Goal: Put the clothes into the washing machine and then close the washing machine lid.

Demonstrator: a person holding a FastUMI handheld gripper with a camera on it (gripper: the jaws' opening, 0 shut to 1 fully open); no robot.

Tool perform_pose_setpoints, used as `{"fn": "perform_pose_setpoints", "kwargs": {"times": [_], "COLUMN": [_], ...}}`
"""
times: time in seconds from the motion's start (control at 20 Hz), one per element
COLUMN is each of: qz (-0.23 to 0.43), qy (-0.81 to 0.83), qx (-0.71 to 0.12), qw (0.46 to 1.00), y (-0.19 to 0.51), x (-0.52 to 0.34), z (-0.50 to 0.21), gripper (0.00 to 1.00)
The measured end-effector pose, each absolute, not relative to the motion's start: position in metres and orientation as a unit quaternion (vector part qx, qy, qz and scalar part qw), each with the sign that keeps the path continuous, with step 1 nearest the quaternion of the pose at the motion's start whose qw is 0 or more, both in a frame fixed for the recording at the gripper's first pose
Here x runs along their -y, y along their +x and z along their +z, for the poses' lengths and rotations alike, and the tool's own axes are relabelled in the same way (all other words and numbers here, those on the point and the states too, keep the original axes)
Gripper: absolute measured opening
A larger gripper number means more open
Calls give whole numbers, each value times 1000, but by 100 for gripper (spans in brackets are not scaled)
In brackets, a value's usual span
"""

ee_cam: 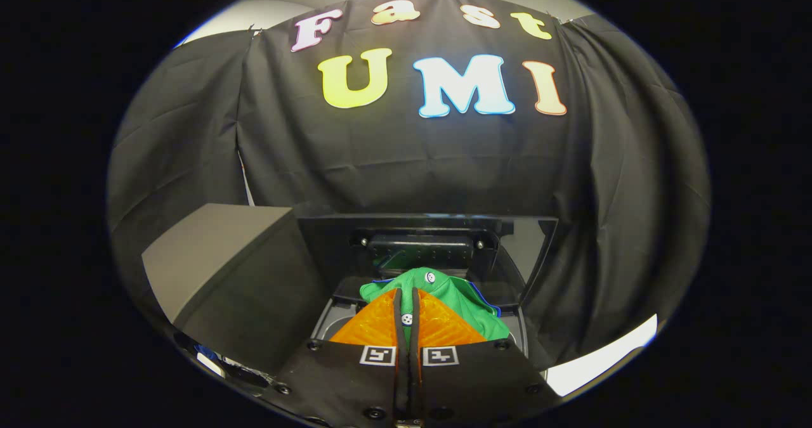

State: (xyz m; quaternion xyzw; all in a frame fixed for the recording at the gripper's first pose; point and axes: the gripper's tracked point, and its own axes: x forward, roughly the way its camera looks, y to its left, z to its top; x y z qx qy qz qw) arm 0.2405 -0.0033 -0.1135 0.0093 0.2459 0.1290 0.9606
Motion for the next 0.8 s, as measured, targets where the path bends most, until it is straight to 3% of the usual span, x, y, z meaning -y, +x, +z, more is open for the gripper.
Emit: {"fn": "perform_pose_setpoints", "kwargs": {"times": [0.6,0.8], "qz": [131,123], "qy": [15,9], "qx": [-313,-308], "qw": [940,943], "y": [231,231], "x": [1,5], "z": [-182,-179], "gripper": [3,21]}}
